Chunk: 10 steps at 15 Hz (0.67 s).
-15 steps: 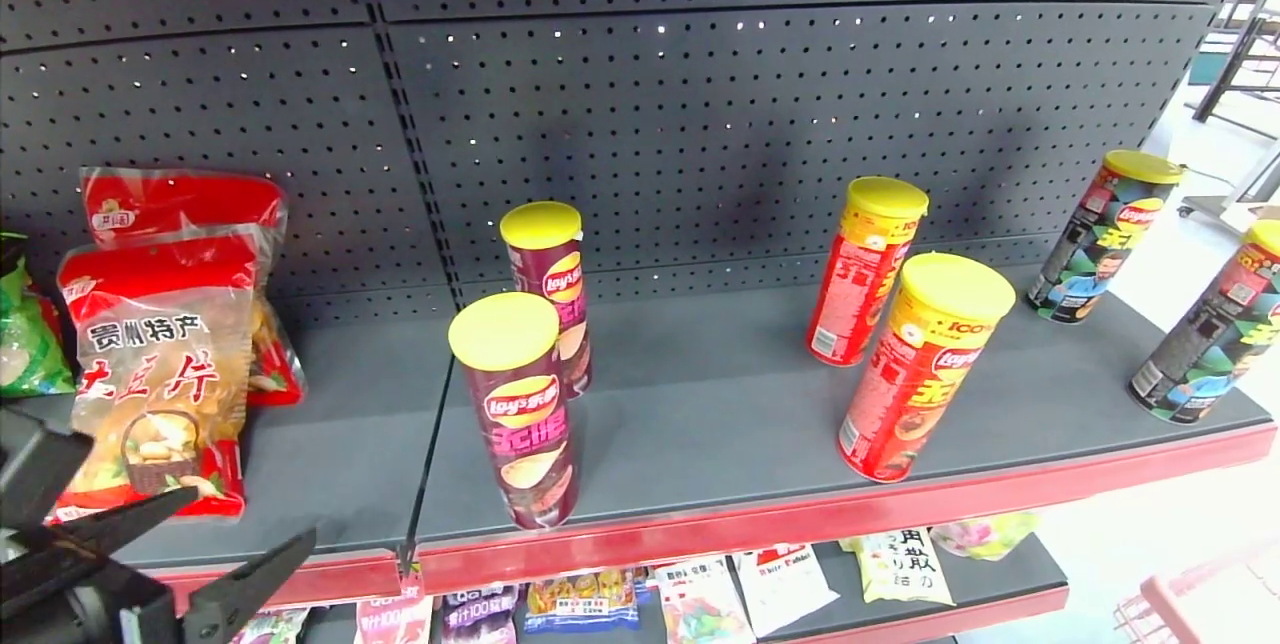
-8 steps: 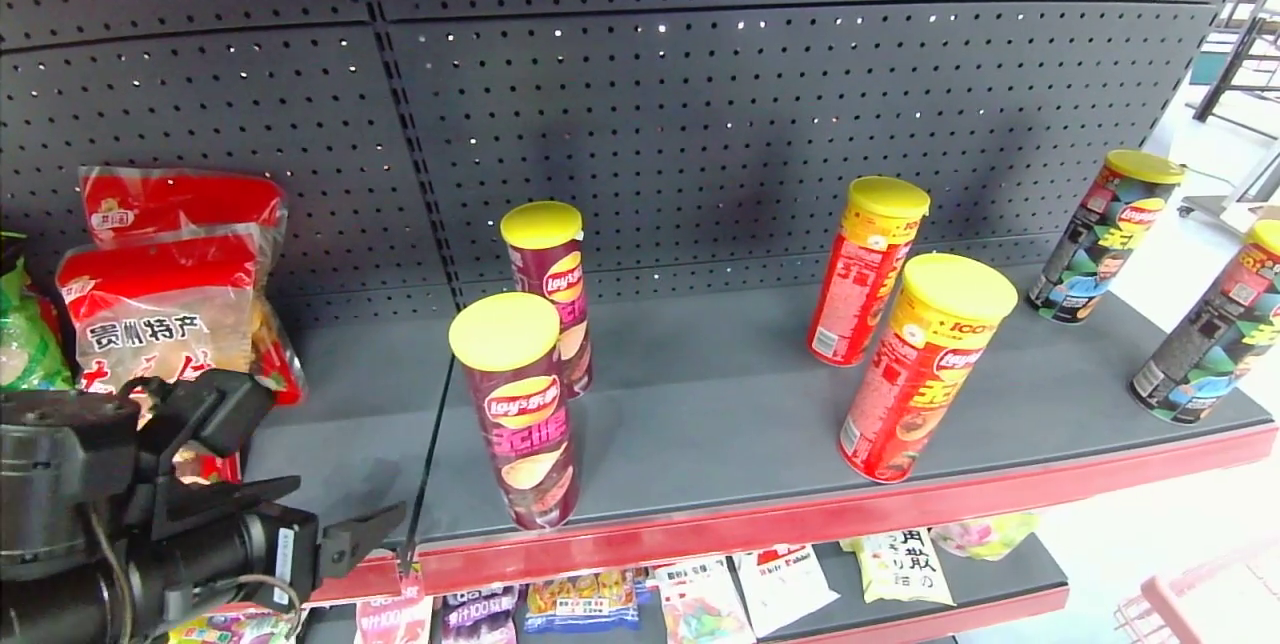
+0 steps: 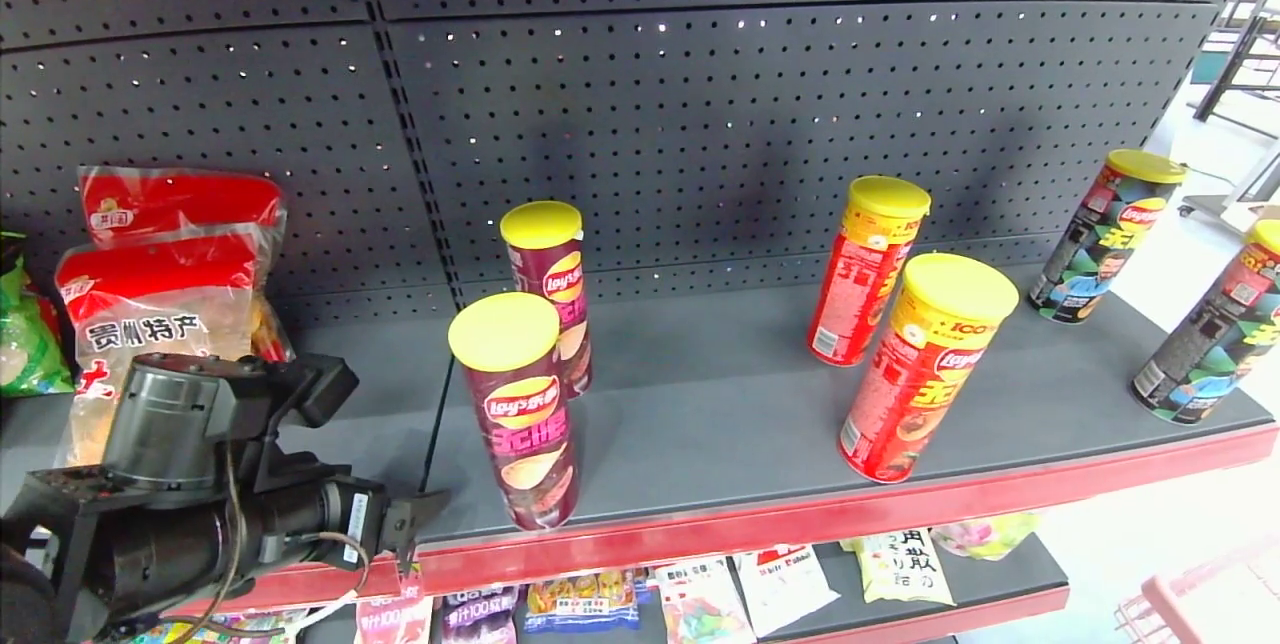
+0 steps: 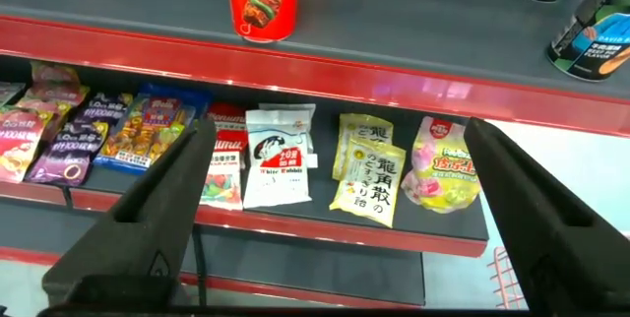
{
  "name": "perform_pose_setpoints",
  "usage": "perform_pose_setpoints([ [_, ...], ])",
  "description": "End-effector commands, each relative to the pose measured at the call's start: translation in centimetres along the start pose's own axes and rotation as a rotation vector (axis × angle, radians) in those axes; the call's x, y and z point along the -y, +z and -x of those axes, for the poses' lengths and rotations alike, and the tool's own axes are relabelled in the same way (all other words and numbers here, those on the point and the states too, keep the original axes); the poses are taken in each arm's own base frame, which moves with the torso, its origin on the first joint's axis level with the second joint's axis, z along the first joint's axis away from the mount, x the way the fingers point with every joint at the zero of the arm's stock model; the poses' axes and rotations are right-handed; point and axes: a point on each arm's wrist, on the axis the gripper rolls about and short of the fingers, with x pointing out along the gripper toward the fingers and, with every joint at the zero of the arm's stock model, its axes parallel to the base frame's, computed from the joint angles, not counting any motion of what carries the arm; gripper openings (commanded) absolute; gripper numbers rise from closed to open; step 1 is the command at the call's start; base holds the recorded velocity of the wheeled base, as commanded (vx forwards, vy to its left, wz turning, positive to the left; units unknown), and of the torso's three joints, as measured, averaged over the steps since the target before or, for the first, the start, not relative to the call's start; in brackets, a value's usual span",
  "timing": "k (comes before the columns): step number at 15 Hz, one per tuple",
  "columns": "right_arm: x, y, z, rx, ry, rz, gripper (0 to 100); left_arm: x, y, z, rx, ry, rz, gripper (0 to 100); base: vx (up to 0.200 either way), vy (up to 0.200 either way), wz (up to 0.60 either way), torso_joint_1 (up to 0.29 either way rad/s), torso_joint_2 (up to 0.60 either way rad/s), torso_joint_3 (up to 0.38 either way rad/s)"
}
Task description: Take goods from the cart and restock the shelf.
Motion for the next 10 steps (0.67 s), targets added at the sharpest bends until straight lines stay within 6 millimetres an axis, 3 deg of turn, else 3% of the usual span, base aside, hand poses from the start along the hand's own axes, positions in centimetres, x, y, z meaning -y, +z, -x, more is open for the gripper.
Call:
perform_pose_setpoints([
  [1, 0.0, 0.0, 0.0, 0.002, -0.002, 0.000, 100, 0.4, 0.1, -0.9, -0.024, -0.010, -0.011, 100, 0.000, 0.000, 0.00, 0.000, 0.00, 0.000],
  [10, 0.0, 0.0, 0.1, 0.007, -0.004, -0.002, 100, 0.8, 1.5, -2.5, -0.019, -0.015, -0.019, 100, 0.000, 0.000, 0.00, 0.000, 0.00, 0.000],
])
